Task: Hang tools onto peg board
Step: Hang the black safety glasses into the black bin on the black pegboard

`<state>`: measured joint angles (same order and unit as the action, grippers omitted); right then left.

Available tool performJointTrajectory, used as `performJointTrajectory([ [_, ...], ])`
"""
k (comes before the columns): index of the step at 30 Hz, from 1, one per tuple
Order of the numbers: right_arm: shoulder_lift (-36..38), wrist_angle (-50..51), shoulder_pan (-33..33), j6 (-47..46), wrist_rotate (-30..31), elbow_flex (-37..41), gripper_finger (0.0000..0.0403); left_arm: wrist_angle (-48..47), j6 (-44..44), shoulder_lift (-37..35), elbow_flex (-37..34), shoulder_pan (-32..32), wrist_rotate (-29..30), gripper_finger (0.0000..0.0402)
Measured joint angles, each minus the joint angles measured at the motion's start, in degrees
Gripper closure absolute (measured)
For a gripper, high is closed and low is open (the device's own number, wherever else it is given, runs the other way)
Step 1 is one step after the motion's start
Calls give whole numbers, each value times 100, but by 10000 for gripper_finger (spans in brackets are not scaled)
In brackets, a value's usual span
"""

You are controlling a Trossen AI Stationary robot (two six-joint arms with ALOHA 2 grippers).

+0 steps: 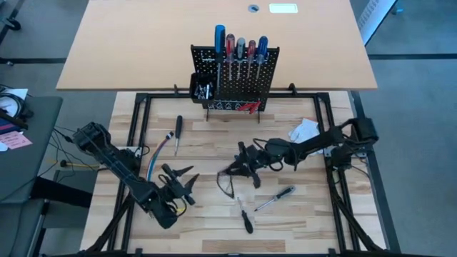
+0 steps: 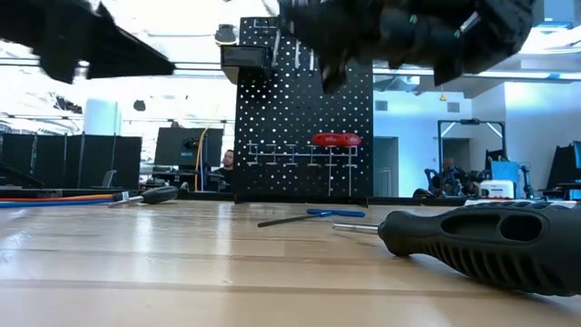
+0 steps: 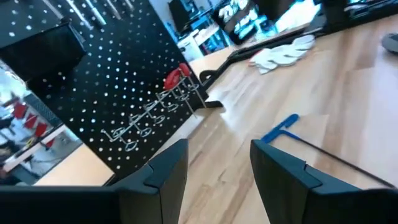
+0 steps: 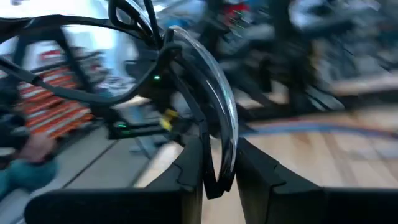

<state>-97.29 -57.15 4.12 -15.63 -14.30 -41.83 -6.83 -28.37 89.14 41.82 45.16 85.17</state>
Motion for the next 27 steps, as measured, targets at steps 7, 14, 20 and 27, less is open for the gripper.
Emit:
performJointTrajectory([
  [7, 63, -11, 112, 243, -1160, -230, 326, 2810, 3358, 2, -9, -736, -3674, 221],
  [14, 63, 12, 111, 261, -2026, -236, 324, 4957, 5710, 2, -2, -1083, -4865, 220],
  [20, 63, 7, 61, 259, -1870, -236, 322, 5843, 6651, 0, 0, -1155, -4614, 220],
  [27, 67, -28, 61, 263, -1216, -238, 322, 6147, 6225, 0, 0, -1560, -4613, 220],
])
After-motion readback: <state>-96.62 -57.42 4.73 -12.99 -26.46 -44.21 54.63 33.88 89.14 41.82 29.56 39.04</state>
